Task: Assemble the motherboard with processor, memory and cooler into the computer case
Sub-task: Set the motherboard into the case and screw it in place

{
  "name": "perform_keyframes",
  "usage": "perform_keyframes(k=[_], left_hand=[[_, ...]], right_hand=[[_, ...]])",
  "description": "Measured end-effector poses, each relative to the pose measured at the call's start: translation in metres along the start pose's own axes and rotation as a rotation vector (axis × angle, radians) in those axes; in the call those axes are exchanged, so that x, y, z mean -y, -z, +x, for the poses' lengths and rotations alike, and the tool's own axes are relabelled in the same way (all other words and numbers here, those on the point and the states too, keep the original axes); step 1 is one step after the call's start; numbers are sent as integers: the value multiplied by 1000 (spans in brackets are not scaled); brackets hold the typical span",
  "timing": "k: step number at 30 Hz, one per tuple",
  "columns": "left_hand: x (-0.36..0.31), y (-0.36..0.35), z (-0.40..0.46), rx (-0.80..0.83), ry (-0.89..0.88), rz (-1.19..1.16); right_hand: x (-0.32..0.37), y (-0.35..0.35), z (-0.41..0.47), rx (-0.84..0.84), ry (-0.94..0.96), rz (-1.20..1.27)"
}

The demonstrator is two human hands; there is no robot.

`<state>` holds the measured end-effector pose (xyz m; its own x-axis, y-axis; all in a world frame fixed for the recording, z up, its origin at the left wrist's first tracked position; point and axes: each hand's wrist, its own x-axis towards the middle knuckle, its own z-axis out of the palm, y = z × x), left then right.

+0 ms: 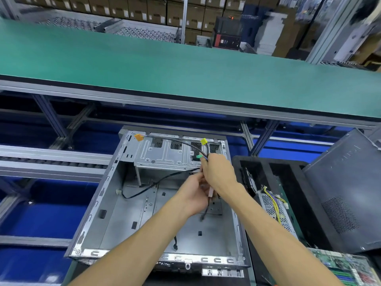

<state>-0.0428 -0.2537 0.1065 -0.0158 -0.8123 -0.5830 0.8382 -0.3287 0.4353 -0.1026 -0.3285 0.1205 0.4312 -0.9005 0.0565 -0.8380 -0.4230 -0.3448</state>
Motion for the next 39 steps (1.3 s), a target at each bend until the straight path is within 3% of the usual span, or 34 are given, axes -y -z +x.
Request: perform_keyframes(k=[2, 6, 11, 16, 18, 20, 25, 30, 36, 39], left_hand=[[0, 2, -3, -18, -18, 193], [-10, 18, -16, -134, -237, 929], [-59, 54, -38, -74, -192, 1080], [-98, 83, -51, -299, -218, 1474], [-122, 96, -59, -399, -269, 1335], [-143, 103, -67, -340, -336, 1045], [-152, 66, -66, -152, -626, 814], [-151, 44, -40, -6, -558, 443], [-140, 36, -5, -45, -440, 181], [-137, 36, 5, -50, -466, 160]], right_hand=[[0, 1, 0, 10, -13, 17], [-3, 3, 1, 2, -13, -62], [-3, 4, -4, 7, 22, 101], [-1, 1, -5, 20, -2, 204], [-5, 2, -3, 46, -31, 308], [-6, 3, -3, 89, -34, 415], [5, 6, -5, 139, 144, 303], [-1, 8, -9, 132, 340, 287], [-15, -5, -14, -49, 461, 236], [-17, -10, -13, -144, 630, 131]])
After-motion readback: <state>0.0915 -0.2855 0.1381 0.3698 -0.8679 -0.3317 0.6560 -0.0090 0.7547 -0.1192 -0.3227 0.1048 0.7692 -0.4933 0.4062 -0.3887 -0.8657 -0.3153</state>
